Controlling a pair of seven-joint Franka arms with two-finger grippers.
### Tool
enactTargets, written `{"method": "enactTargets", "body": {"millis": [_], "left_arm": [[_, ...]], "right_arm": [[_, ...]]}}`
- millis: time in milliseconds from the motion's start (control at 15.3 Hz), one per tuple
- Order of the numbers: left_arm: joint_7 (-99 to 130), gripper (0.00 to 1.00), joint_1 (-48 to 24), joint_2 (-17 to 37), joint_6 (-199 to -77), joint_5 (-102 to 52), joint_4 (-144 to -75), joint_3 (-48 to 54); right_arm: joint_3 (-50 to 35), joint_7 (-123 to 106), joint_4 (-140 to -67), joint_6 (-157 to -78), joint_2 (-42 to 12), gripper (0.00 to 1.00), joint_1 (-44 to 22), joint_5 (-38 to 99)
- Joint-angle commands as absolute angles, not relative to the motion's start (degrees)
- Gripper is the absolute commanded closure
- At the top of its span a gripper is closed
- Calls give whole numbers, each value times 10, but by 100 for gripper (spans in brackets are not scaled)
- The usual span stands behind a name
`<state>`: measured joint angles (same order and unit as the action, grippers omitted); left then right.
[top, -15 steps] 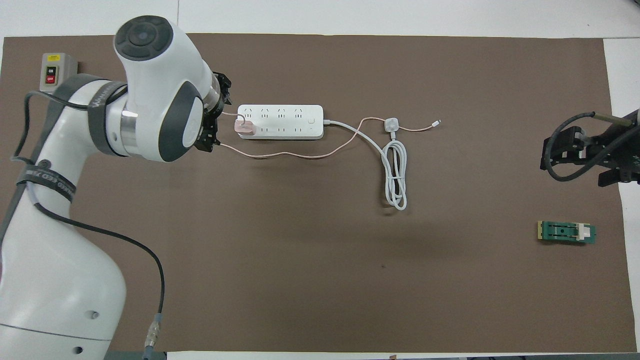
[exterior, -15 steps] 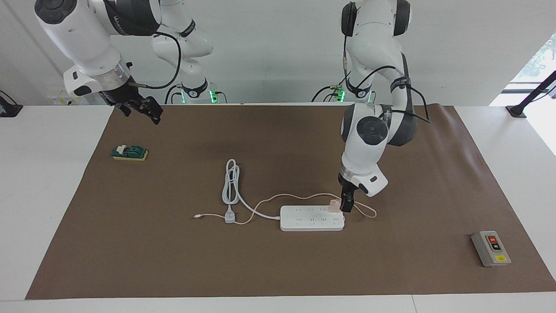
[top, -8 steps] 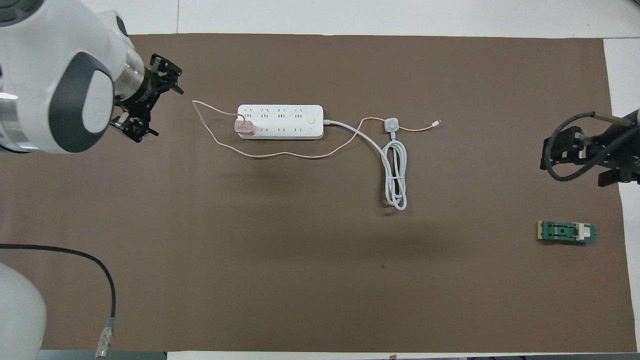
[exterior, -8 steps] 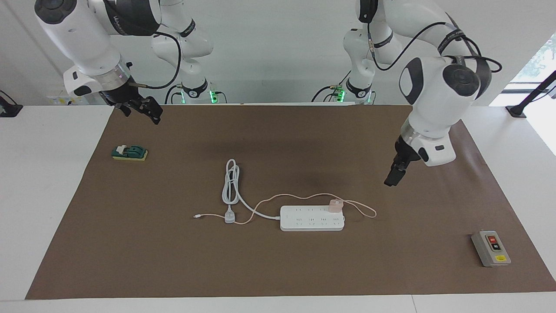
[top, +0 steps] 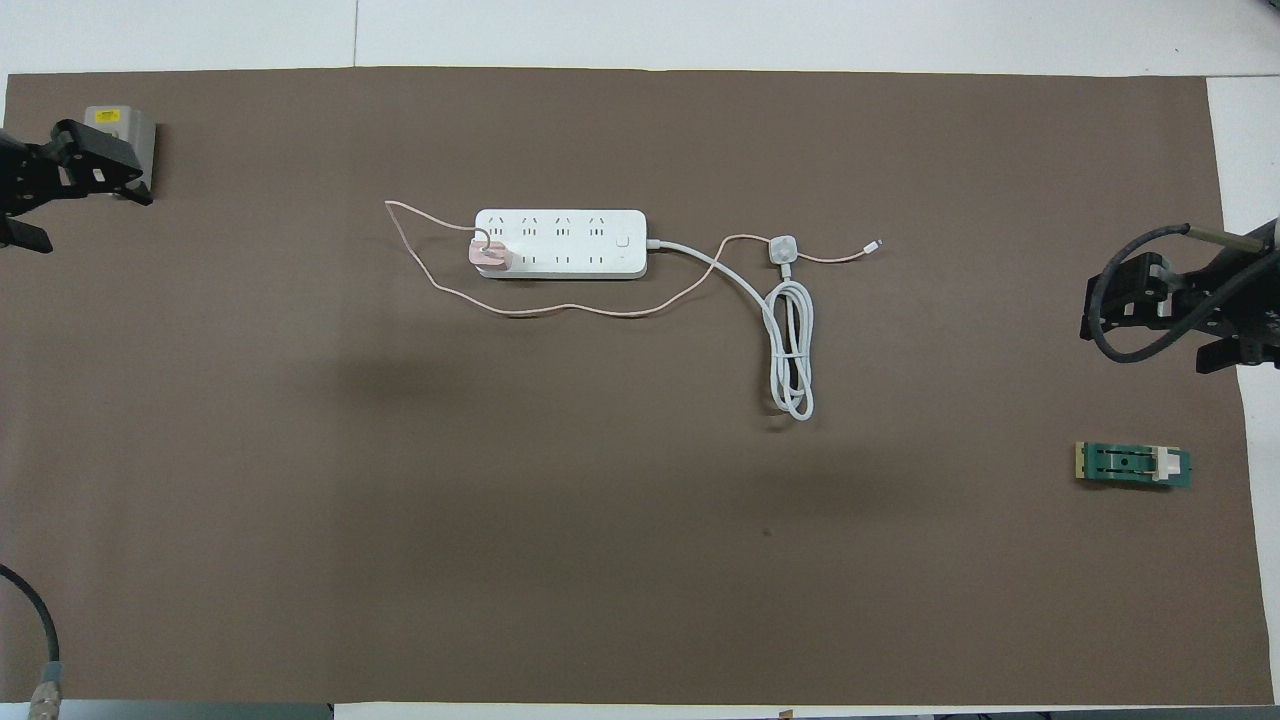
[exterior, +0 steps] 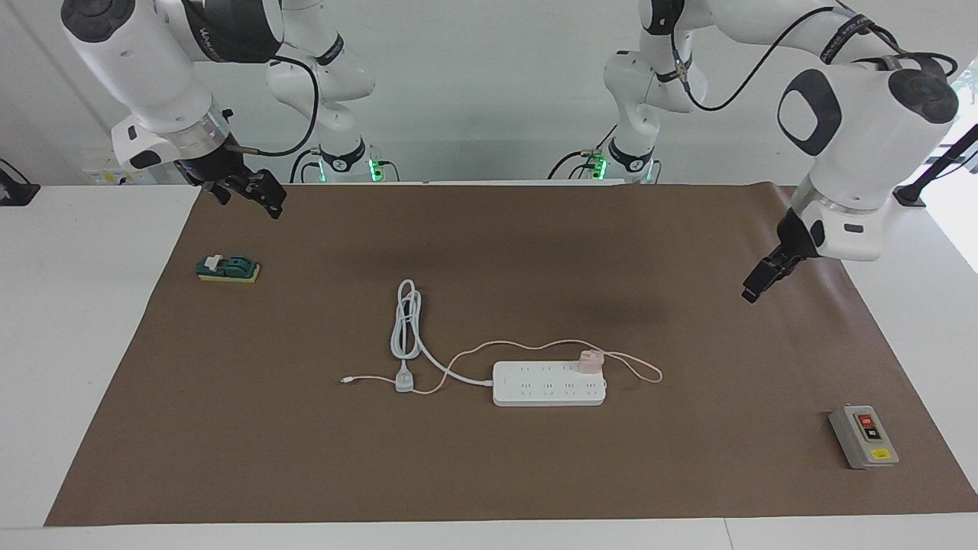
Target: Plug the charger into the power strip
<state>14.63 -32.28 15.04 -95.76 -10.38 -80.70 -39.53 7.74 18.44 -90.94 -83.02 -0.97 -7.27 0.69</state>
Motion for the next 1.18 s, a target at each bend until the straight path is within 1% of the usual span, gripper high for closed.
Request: {"method": "enactTargets", "body": {"millis": [0, 65, 196, 327, 393, 458, 589, 654, 720, 785, 850, 981, 1112], "left_arm": [[126, 0, -321, 123, -941, -97, -812, -400], [133, 0, -330, 118, -941, -97, -812, -411], [131, 0, -319, 112, -938, -97, -810, -420], [132, 0, -287, 92, -936, -94, -811, -404], [130, 0, -263, 89, -926, -91, -811, -378], [126, 0, -220, 81, -915, -88, -811, -334], [118, 0, -92, 62, -914, -39, -811, -170], [116, 0, -44, 62, -911, -14, -811, -105], [117, 0, -6, 60, -905, 2, -811, -50], [117, 0, 17, 59, -907, 7, -813, -14], [116, 0, 25, 55, -905, 6, -817, 1], [91, 0, 23, 35, -899, 4, -849, 5], [71, 0, 26, 29, -895, 2, -861, 25]], "right_arm": [[68, 174, -925, -832, 5, 0, -62, 3], [68, 174, -925, -832, 5, 0, -62, 3], [68, 174, -925, -832, 5, 0, -62, 3], [68, 174, -925, -832, 5, 0, -62, 3], [68, 174, -925, -832, 5, 0, -62, 3], [68, 174, -925, -832, 5, 0, -62, 3], [68, 174, -925, -832, 5, 0, -62, 3], [68, 174, -925, -832, 5, 0, -62, 3], [68, 174, -925, -832, 5, 0, -62, 3], [68, 174, -925, -832, 5, 0, -62, 3], [68, 174, -925, -832, 5, 0, -62, 3], [68, 174, -925, -832, 5, 0, -62, 3], [68, 174, -925, -832, 5, 0, -62, 3]]}}
